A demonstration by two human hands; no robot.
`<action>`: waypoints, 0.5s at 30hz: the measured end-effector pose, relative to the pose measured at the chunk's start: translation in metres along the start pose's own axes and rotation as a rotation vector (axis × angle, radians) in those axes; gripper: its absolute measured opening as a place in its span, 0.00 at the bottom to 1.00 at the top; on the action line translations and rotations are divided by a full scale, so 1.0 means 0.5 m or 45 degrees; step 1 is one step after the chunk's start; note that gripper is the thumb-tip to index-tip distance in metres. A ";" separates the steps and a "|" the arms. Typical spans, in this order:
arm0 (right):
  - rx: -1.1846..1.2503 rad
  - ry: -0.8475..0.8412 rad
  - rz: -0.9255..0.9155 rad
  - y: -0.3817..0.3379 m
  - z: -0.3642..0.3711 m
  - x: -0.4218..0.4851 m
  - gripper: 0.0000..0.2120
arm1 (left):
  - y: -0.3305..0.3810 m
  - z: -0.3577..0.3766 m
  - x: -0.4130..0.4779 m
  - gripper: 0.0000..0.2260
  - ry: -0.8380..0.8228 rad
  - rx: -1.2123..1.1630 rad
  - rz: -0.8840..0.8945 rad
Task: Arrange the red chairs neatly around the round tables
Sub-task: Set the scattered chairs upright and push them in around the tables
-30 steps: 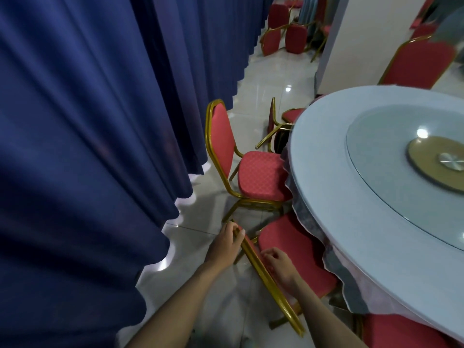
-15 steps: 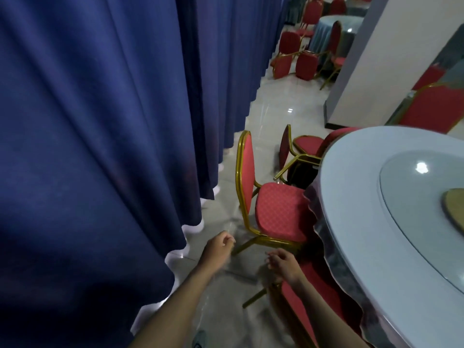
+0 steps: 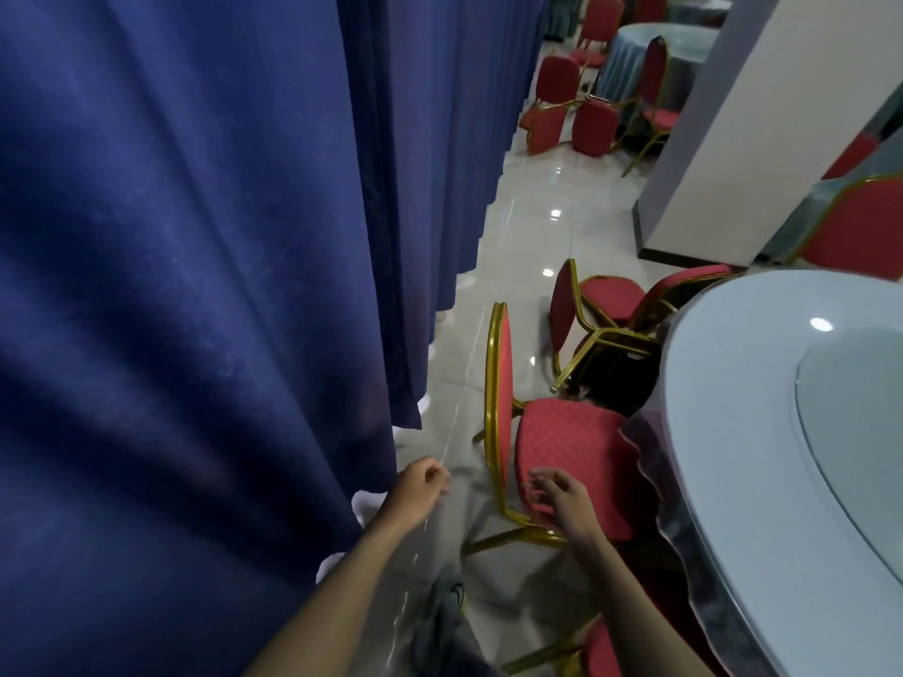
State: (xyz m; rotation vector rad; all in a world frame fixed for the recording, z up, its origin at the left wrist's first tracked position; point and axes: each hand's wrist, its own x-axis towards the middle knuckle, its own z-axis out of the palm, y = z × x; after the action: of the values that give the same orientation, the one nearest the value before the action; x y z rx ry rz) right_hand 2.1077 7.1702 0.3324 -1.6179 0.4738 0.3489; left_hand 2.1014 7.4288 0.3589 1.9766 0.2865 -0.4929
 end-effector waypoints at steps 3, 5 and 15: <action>0.038 -0.021 -0.039 -0.043 0.017 0.098 0.08 | 0.042 -0.023 0.099 0.08 0.030 0.000 0.015; 0.036 -0.034 -0.044 -0.072 0.024 0.140 0.08 | 0.069 -0.037 0.149 0.08 0.030 0.002 -0.024; 0.148 0.041 -0.100 -0.204 0.024 0.343 0.08 | 0.231 -0.087 0.396 0.04 0.014 0.163 0.064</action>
State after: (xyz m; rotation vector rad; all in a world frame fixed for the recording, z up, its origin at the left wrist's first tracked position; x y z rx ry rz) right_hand 2.3077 7.1719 0.3351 -1.5265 0.4455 0.2323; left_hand 2.3336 7.4141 0.3770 2.1059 0.2166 -0.4784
